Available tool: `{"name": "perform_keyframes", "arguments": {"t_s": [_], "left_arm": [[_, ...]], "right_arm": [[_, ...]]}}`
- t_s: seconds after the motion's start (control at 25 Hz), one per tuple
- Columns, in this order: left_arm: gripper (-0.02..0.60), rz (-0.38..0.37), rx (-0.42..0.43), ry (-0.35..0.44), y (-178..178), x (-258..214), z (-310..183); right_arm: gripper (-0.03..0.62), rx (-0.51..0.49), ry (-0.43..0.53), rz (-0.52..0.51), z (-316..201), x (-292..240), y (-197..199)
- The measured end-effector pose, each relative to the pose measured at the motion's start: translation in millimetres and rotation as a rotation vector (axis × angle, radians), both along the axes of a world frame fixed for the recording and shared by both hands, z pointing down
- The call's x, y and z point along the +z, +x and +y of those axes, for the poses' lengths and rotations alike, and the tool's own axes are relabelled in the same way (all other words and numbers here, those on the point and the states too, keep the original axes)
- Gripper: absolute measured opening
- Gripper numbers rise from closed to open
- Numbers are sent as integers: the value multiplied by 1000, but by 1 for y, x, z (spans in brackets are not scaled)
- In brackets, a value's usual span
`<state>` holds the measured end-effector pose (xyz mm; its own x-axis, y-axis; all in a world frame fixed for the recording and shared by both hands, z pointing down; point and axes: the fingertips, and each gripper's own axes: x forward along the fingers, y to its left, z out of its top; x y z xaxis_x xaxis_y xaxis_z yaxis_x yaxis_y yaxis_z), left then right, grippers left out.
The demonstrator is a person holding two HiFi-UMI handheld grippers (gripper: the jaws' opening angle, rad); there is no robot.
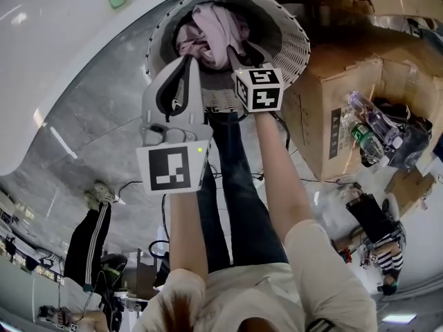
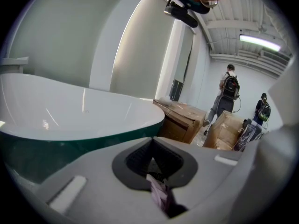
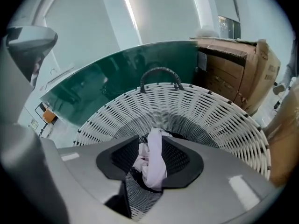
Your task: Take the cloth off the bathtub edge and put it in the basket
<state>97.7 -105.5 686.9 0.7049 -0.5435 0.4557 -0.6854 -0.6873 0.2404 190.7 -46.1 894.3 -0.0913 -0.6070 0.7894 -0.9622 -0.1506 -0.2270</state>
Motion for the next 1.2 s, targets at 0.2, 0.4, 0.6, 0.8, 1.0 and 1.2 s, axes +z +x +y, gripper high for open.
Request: {"name": "perform_keyframes", "arguments": {"t_s": [0.2, 0.4, 0.6, 0.8, 1.0, 1.2], "left_arm": [[43, 4, -2, -1, -5, -1, 1], [43, 7, -2, 12, -7, -6, -2], [43, 12, -1, 14, -8, -8, -5], [43, 13, 4, 18, -8, -13, -6], [44, 20, 14, 36, -4, -24, -9], [44, 29, 20, 54, 0, -40, -11]], "right_arm": [[124, 10, 2, 4, 2, -3, -2], [123, 10, 28, 4, -4, -11, -4], [117, 10, 54, 24, -12, -21, -2], [24, 26, 50, 52, -13, -28, 4], [5, 45, 55, 56, -12, -39, 9], [-2, 60, 78, 62, -13, -59, 14]]}}
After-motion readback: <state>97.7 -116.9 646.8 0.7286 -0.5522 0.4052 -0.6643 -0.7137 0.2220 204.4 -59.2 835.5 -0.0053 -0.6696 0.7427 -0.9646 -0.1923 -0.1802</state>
